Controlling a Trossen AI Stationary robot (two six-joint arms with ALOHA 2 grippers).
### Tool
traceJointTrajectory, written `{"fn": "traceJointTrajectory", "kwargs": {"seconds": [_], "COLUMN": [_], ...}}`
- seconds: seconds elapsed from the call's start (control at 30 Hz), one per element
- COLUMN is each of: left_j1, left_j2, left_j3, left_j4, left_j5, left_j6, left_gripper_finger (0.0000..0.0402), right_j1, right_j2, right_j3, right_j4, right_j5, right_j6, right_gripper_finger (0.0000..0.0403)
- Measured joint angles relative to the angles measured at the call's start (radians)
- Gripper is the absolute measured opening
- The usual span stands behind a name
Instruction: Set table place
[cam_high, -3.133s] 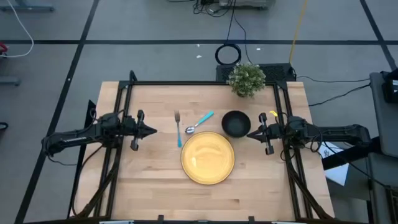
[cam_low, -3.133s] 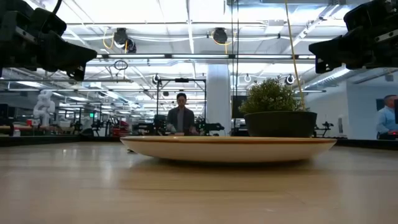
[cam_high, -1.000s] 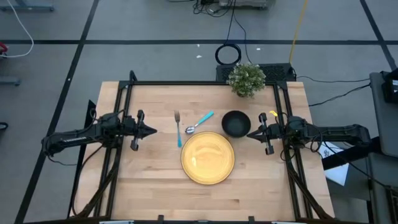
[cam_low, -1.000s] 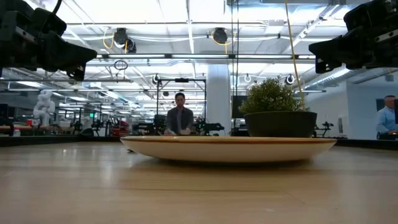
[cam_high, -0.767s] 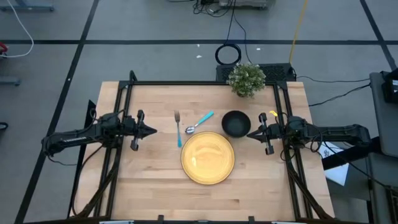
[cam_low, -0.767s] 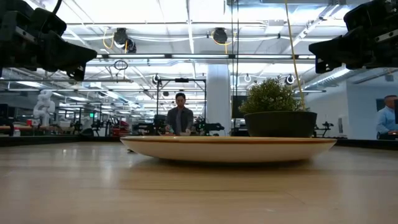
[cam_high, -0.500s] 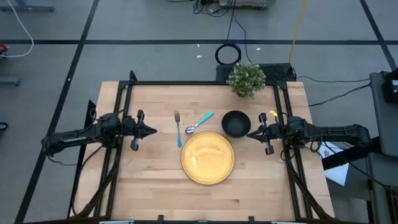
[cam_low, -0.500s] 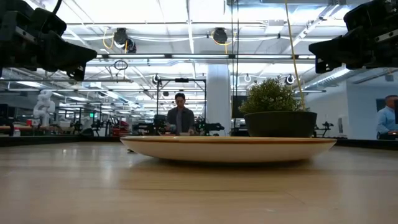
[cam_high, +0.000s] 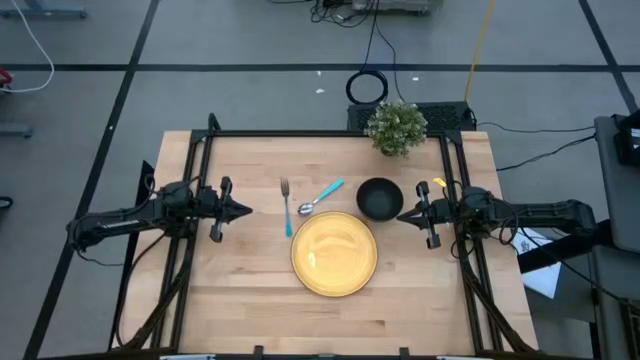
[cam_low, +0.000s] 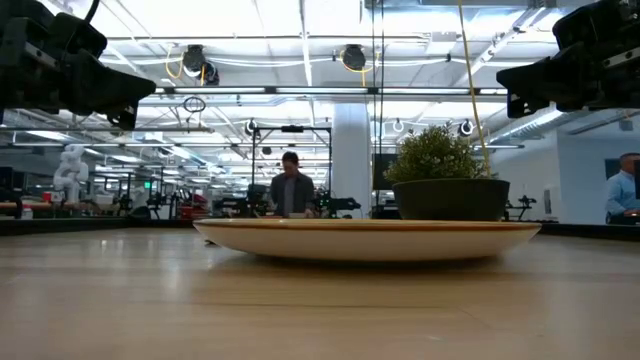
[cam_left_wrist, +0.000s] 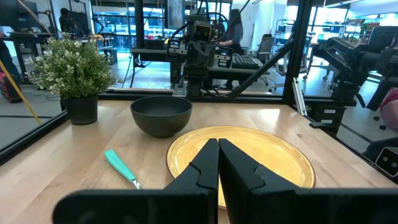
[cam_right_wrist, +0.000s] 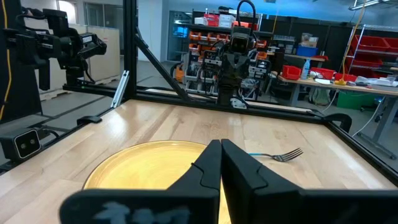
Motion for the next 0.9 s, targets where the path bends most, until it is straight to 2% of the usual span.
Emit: {"fn": "traceJointTrajectory", "kwargs": {"seconds": [0.63, 0.77, 0.9], "left_j1": [0.000, 0.000, 0.000], "left_j2": [0.000, 0.000, 0.000], "left_j3": [0.000, 0.000, 0.000], "left_j4": [0.000, 0.025, 0.030], "left_j5": [0.000, -0.007, -0.018], "left_j6": [0.002, 0.109, 0.123], "left_gripper_finger": [0.0017, 0.0017, 0.0017], "right_j1": [0.000, 0.000, 0.000], "right_j2": [0.000, 0.000, 0.000], "right_j3": [0.000, 0.000, 0.000], "right_j4": [0.000, 0.000, 0.000], "right_j5": [0.000, 0.000, 0.000], "right_j6": [0.000, 0.000, 0.000], "right_gripper_finger": [0.0000, 0.0000, 0.0000]}}
